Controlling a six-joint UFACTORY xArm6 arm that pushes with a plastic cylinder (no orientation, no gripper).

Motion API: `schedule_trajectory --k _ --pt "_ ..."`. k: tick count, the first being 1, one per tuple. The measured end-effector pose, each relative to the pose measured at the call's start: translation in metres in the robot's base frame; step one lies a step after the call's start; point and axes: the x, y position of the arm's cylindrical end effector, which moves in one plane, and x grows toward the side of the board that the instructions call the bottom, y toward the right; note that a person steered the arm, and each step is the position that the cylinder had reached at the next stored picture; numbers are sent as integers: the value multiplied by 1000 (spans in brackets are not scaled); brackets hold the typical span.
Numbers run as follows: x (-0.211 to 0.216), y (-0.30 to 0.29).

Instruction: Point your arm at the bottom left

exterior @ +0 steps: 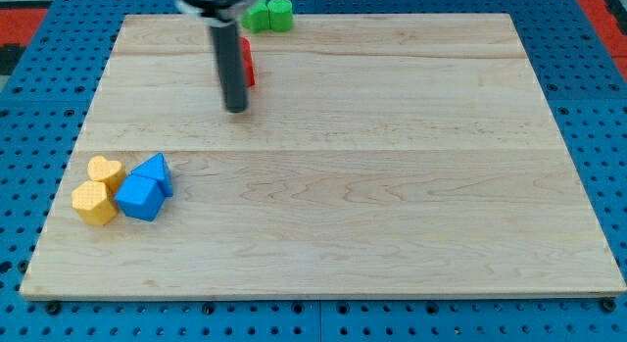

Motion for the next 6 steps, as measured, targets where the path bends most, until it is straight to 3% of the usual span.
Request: schedule_trajectory --k 1,2,3,4,5,6 --pt "7 -168" --pt "12 -168" --pt "79 -168" --pt "181 -168" --pt "243 -164" --pt "239 -149"
